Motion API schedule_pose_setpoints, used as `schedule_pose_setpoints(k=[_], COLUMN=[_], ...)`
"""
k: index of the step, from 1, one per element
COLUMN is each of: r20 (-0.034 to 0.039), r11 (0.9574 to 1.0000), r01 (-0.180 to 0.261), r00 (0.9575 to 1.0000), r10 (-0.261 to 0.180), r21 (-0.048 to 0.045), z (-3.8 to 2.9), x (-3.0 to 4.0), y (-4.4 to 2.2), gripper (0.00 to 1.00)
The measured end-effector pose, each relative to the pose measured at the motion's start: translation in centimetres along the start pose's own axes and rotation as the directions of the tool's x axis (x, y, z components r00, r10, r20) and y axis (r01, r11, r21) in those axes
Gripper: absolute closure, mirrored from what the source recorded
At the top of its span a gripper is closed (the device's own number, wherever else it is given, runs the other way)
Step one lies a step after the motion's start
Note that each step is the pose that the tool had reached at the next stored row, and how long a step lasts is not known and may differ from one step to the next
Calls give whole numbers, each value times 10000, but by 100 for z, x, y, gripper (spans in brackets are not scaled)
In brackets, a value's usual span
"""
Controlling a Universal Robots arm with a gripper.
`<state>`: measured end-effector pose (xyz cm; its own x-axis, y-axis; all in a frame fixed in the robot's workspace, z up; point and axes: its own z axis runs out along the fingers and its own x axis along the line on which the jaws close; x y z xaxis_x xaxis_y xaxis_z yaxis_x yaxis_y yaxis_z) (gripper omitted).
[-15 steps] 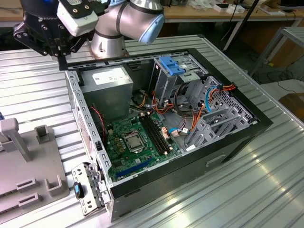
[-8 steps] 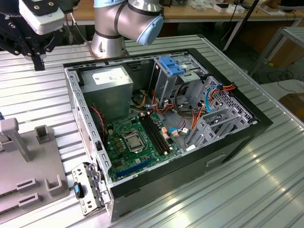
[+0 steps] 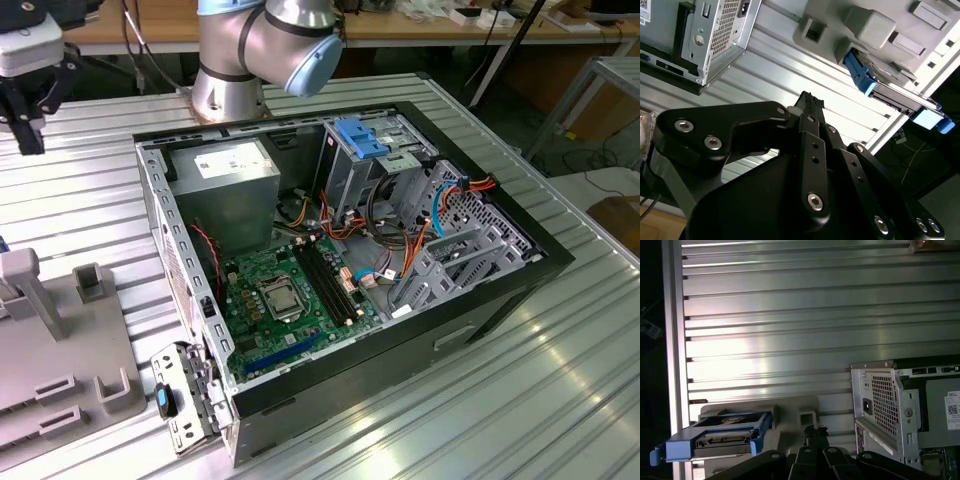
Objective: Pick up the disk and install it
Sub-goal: 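Reach for the disk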
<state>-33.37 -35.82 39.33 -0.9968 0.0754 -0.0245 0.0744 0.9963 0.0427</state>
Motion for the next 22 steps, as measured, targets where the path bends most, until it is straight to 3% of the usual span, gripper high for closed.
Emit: schedule_pose_setpoints(k=[9, 14, 17, 19, 22], r20=[-10, -41, -42, -42, -42], r11=[10000, 9985, 9984, 9984, 9983], r01=[54, 539, 561, 570, 580], r00=[10000, 9985, 9984, 9984, 9983], r10=[-54, -539, -561, -570, -580], r21=[9, 30, 52, 58, 60], z=[-9, 2, -1, -4, -6], x=[396, 471, 595, 732, 835], y=[-30, -36, -46, -67, -103], gripper=[89, 89, 89, 89, 89])
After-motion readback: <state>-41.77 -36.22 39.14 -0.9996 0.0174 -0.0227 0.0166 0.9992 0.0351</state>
